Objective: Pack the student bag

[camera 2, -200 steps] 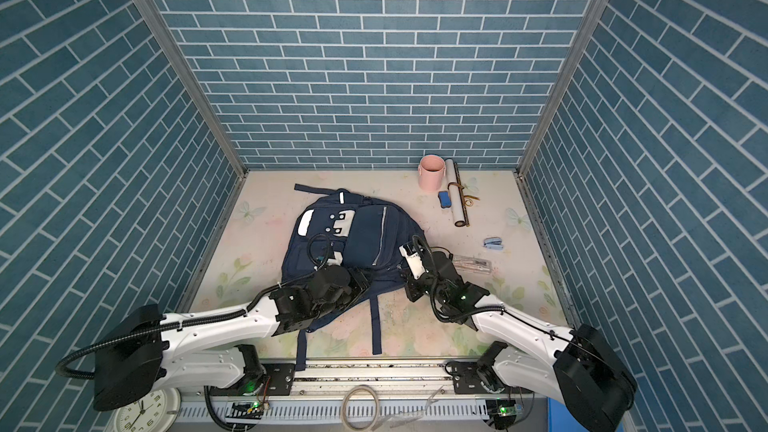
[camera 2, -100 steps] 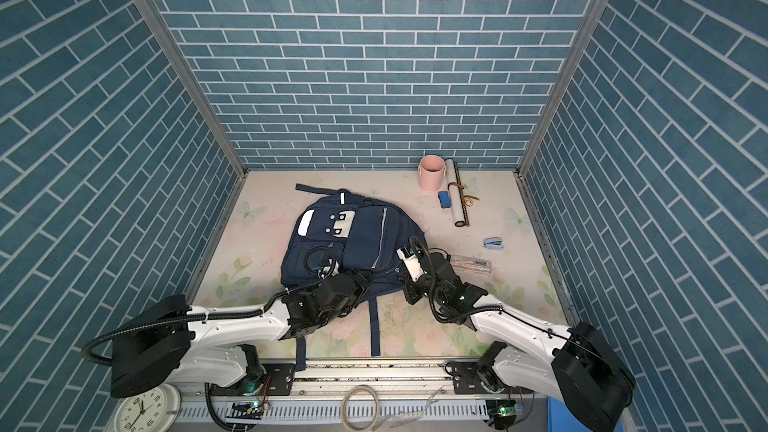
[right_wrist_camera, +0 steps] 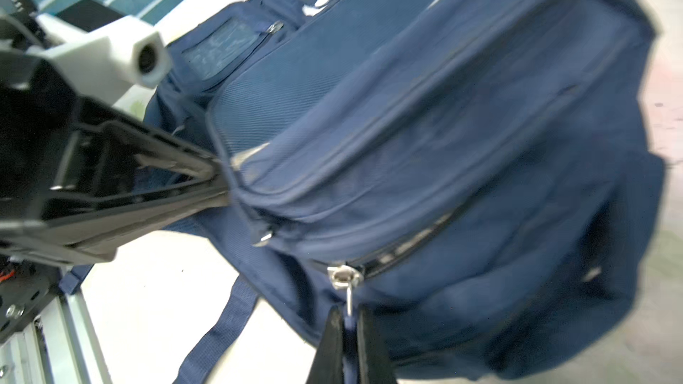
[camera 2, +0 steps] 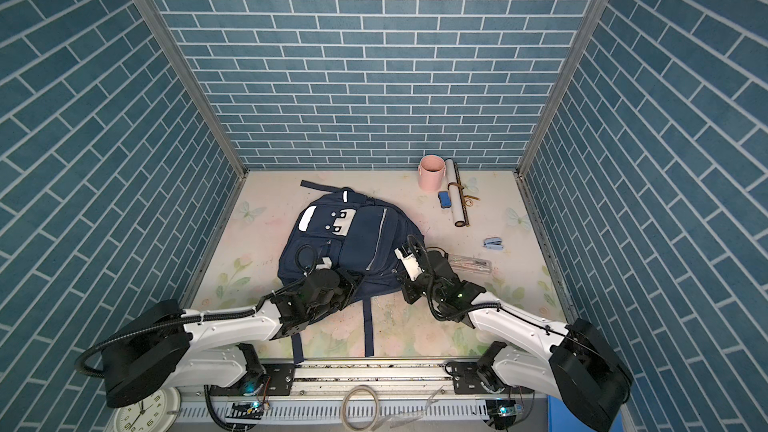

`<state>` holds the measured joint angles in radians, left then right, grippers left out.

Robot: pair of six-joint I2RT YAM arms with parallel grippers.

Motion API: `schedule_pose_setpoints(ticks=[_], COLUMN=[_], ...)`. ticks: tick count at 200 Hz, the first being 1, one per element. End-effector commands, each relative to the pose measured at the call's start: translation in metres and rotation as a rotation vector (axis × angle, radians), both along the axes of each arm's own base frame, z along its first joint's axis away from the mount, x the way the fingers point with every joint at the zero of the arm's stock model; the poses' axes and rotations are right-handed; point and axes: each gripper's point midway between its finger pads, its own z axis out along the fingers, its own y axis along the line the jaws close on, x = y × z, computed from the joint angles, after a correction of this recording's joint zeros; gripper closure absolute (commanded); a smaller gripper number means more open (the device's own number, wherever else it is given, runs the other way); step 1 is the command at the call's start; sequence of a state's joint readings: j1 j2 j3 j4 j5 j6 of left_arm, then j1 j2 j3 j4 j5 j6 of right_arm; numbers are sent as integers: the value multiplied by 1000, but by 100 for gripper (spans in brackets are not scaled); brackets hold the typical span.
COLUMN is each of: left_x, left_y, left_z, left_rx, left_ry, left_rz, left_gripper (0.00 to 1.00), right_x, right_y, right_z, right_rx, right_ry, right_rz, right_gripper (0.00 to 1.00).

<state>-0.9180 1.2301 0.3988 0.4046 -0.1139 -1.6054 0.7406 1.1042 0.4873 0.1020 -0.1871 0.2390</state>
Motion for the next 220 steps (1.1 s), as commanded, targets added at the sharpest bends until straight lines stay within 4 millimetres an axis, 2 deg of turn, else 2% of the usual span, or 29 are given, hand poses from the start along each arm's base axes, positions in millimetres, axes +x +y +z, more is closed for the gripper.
schedule_pose_setpoints(ticks=[1, 38, 76, 105, 131, 162, 201, 206, 216, 220], left_x=[-12, -22, -21, -7, 13, 45, 97, 101, 107, 108], left_y=[13, 23, 33, 39, 51, 70, 99, 103, 109, 110], left_z=[-23, -27, -22, -13, -11, -7, 13, 14, 17, 18], left_rx=[114, 169, 167, 240, 278, 346, 388, 385, 393, 397], left_ry=[25, 30, 26, -4, -16, -23, -52, -48, -30, -27], left_rz=[-118, -218, -312, -366, -377, -382, -337, -333, -321, -317], left_gripper=[100, 100, 100, 100, 100, 100, 100, 92, 71, 66], right_x=[23, 52, 81, 93, 67, 30, 10, 9, 7, 7], right_y=[-11, -35, -51, -54, -36, -12, 21, 26, 34, 37], right_z=[31, 29, 44, 43, 36, 33, 38, 38, 38, 37], right_rx=[56, 20, -16, -34, -16, 17, 117, 122, 123, 119], right_ry=[-44, -51, -103, -89, 5, -2, 39, 44, 48, 50], right_rz=[-66, -95, -118, -109, 5, 61, 56, 58, 60, 61], right_gripper=[100, 100, 100, 100, 100, 100, 100, 100, 100, 100])
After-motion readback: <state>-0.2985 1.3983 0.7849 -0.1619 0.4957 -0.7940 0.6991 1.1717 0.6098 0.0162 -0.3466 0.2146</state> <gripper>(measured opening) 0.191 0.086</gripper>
